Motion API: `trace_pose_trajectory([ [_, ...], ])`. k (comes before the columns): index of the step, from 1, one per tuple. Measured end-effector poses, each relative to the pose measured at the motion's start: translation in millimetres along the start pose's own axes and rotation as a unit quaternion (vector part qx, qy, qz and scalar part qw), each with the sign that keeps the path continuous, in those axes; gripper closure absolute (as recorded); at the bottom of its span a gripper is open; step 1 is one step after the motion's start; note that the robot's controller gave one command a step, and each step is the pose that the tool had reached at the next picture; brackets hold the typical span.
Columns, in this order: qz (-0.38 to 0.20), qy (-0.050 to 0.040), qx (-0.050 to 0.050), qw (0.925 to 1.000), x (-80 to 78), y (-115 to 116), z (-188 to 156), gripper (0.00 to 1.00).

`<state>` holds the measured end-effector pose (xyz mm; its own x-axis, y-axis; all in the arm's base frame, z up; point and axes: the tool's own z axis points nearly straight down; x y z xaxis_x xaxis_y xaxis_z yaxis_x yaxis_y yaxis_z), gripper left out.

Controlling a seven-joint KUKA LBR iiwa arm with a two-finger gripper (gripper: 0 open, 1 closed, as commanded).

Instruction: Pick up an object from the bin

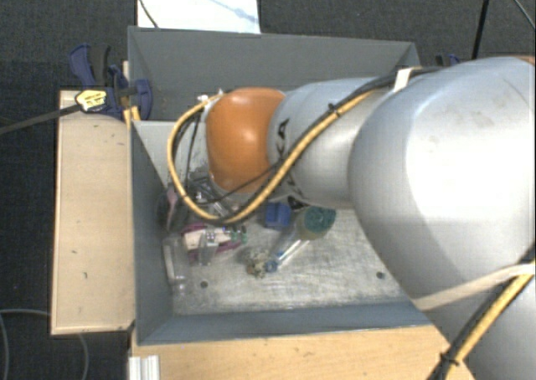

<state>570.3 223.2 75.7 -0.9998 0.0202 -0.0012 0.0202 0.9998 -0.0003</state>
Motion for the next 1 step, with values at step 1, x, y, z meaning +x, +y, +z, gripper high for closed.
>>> trace_pose_trajectory([
  [1, 0.002, 0.0010, 0.000, 1.0000, 0.3, -1.1, 0.2, 1.00],
])
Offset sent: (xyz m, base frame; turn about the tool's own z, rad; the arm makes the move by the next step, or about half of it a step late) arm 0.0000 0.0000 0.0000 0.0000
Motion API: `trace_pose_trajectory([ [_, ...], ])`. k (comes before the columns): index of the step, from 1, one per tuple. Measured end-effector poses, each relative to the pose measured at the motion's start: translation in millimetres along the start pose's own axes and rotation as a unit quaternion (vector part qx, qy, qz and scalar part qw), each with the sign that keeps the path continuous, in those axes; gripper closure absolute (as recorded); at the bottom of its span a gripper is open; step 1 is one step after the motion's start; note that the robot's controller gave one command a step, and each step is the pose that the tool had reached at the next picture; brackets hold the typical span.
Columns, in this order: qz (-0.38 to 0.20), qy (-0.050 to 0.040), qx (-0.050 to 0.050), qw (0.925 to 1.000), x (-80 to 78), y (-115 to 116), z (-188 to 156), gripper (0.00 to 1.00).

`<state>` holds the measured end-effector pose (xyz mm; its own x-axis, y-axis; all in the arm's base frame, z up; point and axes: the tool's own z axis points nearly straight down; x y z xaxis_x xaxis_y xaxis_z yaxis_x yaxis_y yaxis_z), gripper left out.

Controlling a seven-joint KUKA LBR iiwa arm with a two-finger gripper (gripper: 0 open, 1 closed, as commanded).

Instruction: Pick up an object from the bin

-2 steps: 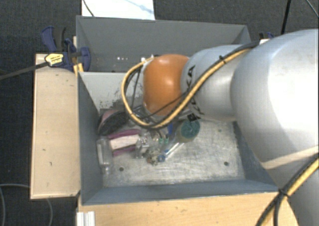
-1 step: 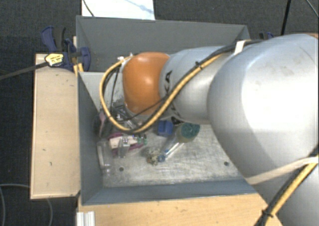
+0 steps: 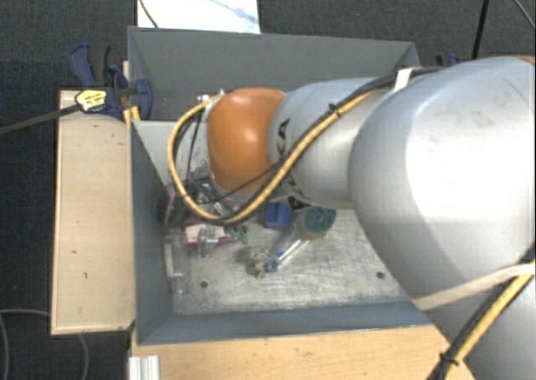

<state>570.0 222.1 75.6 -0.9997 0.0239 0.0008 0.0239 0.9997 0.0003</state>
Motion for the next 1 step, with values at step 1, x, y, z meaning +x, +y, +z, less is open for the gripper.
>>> trace_pose_trajectory([
  [1, 0.017, -0.0045, -0.002, 0.9999, 2.7, 0.8, -137.3, 1.00],
])
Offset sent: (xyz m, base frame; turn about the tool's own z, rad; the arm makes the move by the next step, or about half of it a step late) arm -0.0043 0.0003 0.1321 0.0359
